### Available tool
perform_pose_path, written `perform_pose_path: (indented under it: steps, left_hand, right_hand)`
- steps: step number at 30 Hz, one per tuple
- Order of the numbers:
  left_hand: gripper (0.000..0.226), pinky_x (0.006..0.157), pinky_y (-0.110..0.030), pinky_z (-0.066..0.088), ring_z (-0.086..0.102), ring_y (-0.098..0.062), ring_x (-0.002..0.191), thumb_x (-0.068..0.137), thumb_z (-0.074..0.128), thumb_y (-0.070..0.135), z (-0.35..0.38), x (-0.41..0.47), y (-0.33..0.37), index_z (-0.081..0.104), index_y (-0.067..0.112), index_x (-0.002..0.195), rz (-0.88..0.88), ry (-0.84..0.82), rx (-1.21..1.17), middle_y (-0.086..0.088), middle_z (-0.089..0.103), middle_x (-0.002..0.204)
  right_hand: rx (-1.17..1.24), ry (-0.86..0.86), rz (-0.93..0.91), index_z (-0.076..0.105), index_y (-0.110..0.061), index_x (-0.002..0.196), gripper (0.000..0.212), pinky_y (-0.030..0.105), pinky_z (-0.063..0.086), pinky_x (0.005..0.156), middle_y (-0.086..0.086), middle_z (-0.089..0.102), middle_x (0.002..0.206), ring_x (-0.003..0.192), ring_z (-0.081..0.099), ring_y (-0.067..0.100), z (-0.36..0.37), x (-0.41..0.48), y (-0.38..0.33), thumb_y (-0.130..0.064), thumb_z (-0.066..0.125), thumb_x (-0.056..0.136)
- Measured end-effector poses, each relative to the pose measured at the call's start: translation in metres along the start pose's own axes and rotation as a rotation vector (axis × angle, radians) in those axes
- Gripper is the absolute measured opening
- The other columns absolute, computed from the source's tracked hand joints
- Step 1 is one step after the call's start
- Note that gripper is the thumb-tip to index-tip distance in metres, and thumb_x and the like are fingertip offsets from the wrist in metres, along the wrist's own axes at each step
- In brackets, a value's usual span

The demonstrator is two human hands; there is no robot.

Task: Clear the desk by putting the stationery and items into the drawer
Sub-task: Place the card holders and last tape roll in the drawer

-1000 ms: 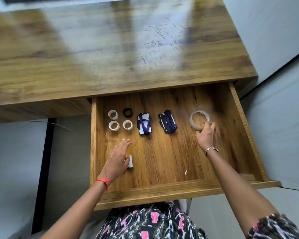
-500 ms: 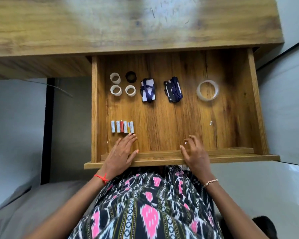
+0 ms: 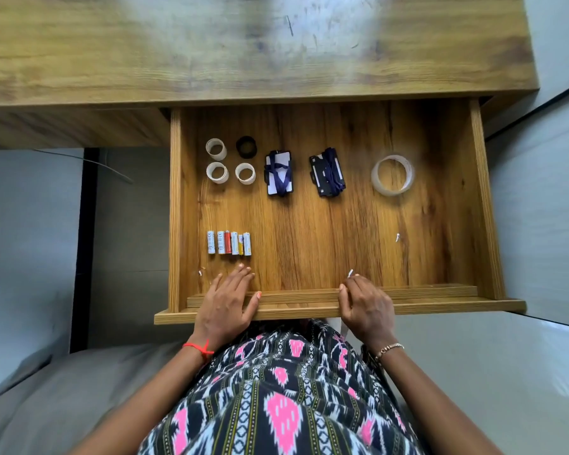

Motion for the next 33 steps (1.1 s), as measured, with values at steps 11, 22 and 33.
perform_pose_path:
  steps: [11,22,33]
  left_hand:
    - [0.056,0.103,-0.047,0.038,0.047,-0.026,0.128,0.09,0.029,0.042,-0.038,0.058,-0.009,0.057,0.005,0.121,-0.027,0.134,0.06,-0.013,0.057,0.13]
    - [0.076,0.114,-0.049,0.015,0.023,-0.021,0.14,0.088,0.016,0.065,-0.085,0.132,-0.017,0.03,0.012,0.141,0.108,0.197,0.193,-0.009,0.032,0.149]
    - [0.091,0.111,-0.063,0.004,-0.003,-0.013,0.146,0.079,0.017,0.077,-0.133,0.222,-0.031,0.007,0.019,0.149,0.242,0.244,0.311,0.006,-0.005,0.157]
  right_hand:
    - [0.042,0.046,-0.006,0.061,-0.01,0.069,0.033,0.016,0.037,0.045,0.005,0.063,0.068,0.056,0.059,0.015,-0.01,0.067,0.002,-0.023,0.035,0.086]
    - [-0.119,-0.016,-0.139,0.048,-0.008,0.127,0.067,0.053,0.028,0.11,0.018,0.045,0.138,0.136,0.033,0.032,-0.019,0.155,0.002,-0.059,0.035,0.084]
    - [-0.125,0.002,-0.21,0.035,-0.01,0.139,0.09,0.055,0.007,0.115,0.014,0.029,0.15,0.143,0.017,0.025,-0.038,0.258,-0.002,-0.072,0.039,0.074]
Point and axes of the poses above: each hand's wrist, its own x-axis towards the middle knuckle, its own z-axis out of the palm, y = z × x, the point moved 6 cm from there along x, towards the middle knuckle
